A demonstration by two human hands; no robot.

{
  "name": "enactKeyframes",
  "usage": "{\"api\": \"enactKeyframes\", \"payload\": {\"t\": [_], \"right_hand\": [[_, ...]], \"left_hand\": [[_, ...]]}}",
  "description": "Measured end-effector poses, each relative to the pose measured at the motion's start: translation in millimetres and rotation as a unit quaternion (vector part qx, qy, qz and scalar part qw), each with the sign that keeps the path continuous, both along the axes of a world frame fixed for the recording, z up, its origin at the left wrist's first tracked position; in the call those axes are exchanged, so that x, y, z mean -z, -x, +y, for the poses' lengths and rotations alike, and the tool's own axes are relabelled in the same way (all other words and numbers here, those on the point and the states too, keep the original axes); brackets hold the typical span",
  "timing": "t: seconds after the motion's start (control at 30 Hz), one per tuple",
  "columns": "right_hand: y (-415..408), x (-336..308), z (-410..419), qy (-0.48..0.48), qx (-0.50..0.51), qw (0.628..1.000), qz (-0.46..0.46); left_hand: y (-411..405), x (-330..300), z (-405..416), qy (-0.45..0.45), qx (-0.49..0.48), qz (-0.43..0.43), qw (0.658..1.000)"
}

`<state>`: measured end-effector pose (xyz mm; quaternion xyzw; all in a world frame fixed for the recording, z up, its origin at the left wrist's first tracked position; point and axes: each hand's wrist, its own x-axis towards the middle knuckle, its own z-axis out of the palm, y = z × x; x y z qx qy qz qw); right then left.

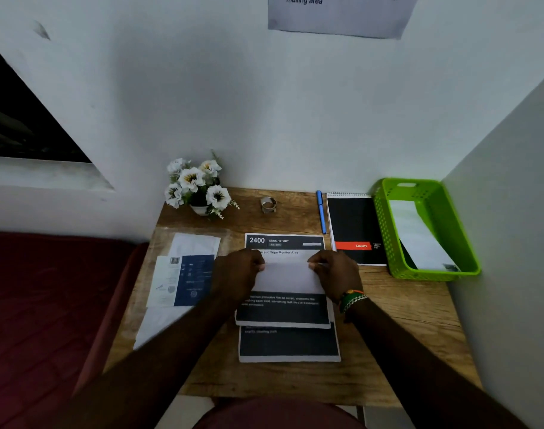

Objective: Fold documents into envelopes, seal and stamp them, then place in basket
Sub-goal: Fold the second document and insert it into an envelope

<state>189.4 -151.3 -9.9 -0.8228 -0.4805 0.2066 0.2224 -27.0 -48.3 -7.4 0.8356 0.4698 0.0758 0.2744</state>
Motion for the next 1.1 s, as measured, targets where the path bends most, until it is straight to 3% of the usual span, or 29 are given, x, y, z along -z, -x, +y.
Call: {"api": "enactKeyframes", "payload": {"t": [0.2,0.43,0.6,0.73,0.83,0.93,1.1], "right_hand": [[-14,-1,-17,-0.046,-0.001,0.999,0.000],[-9,1,-45,-0.147,-0.031,0.985,-0.082],[-6,27,-73,-0.106,-0.083,0.982,-0.132],[-6,38,-79,-0.051,-0.097,0.987,-0.120],[-3,41,-76,-0.003,-0.089,0.989,-0.116],[8,41,-72,-0.009,-0.071,0.991,-0.114],[54,27,-45,-0.071,-0.113,0.989,-0.055]], "left_hand": [[4,-5,-1,0.007,0.008,-0.016,1.000],[17,-3,-17,-0.042,0.012,-0.057,0.997],[28,16,-34,-0.023,0.030,-0.058,0.998],[33,31,-39,-0.004,0.047,-0.037,0.998],[32,37,-38,-0.038,0.067,-0.026,0.997],[21,41,-46,-0.067,0.070,-0.015,0.995],[-8,47,-65,-0.033,0.091,0.028,0.995]]}}
